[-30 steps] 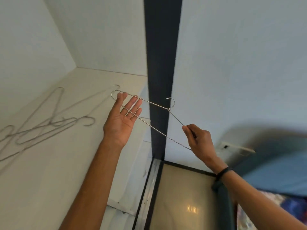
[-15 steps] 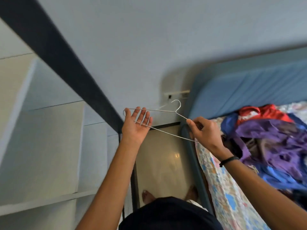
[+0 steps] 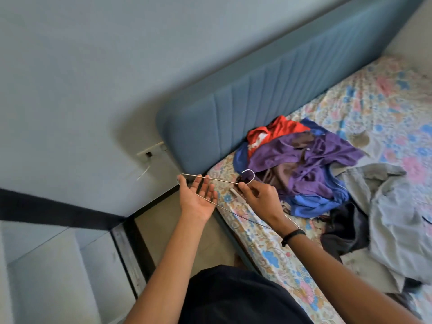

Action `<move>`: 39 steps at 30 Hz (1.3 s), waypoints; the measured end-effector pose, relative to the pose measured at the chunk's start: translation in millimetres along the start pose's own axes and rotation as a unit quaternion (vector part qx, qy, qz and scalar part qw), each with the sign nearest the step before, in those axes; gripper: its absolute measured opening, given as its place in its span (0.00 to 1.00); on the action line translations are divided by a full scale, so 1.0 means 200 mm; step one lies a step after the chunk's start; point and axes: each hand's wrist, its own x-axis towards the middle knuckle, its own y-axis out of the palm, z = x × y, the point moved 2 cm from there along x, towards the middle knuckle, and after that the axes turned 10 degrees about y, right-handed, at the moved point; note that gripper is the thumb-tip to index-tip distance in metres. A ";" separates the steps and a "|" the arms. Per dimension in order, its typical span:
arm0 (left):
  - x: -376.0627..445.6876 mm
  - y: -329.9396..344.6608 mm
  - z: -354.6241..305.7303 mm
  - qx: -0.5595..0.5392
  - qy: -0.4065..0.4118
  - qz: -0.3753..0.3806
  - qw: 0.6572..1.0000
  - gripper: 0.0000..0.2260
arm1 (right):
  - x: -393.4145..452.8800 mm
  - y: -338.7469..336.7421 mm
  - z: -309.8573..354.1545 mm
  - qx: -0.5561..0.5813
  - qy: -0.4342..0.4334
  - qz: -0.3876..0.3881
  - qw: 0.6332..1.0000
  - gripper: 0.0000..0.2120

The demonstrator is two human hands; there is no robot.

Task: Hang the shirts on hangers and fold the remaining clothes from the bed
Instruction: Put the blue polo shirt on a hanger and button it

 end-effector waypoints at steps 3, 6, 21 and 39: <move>0.04 0.12 0.15 0.029 -0.029 0.015 0.999 0.29 | 0.03 -0.12 -0.16 0.003 0.056 -0.019 0.998 0.24; 0.07 0.20 0.25 0.050 -0.043 0.029 0.997 0.30 | 0.05 -0.18 -0.28 0.007 0.102 -0.025 0.994 0.22; 0.59 0.25 0.66 0.334 -0.180 0.026 0.925 0.19 | -0.01 -0.21 -0.80 0.020 0.435 -0.122 0.892 0.27; 1.42 0.66 1.22 0.819 0.112 0.293 0.480 0.30 | 0.23 -0.23 -1.26 -0.110 0.388 -0.160 0.901 0.21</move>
